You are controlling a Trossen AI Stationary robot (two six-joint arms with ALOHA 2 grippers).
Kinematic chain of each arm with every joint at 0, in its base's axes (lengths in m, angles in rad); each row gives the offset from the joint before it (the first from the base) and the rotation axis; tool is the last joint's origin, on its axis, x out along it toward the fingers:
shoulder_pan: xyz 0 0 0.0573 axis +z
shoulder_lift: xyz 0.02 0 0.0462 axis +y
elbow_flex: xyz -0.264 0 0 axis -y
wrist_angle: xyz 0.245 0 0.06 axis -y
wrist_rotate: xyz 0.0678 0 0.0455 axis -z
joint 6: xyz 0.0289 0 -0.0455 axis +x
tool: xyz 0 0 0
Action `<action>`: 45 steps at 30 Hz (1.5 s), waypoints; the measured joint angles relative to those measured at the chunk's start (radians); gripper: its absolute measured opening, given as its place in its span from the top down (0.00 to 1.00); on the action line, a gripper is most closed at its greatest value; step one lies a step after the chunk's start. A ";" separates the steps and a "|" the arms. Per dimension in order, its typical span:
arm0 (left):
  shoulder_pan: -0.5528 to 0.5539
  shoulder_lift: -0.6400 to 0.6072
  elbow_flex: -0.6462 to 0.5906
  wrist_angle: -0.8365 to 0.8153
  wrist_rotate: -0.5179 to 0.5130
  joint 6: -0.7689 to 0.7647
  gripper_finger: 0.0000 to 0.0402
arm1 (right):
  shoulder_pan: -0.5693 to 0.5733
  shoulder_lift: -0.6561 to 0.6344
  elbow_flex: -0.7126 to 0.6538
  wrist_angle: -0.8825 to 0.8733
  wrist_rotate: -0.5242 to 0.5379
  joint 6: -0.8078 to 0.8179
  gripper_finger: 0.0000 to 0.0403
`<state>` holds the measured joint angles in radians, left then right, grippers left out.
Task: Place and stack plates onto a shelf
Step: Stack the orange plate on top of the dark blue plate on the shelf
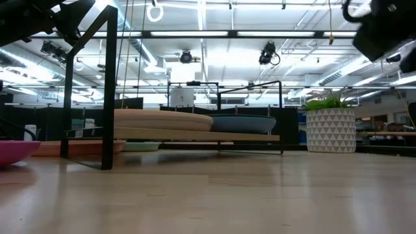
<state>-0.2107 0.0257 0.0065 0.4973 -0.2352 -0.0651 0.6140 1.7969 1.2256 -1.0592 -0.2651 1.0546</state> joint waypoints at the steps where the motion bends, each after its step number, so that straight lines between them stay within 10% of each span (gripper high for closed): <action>1: 0.000 0.000 0.000 0.000 0.000 0.000 0.64 | 0.000 0.000 -0.013 0.017 -0.012 0.002 0.50; 22: 0.000 0.000 0.000 0.000 0.000 0.000 0.64 | -0.032 0.000 -0.140 0.195 0.034 0.011 0.61; 30: 0.000 0.000 0.000 0.000 0.000 -0.001 0.64 | -0.041 -0.001 -0.140 0.191 0.019 -0.143 0.95; 45: 0.000 0.000 0.000 0.000 0.000 -0.001 0.64 | 0.003 0.003 0.168 -0.065 0.275 -0.645 0.97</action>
<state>-0.2106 0.0257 0.0063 0.4969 -0.2349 -0.0662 0.6170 1.7996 1.3933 -1.1246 0.0097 0.4094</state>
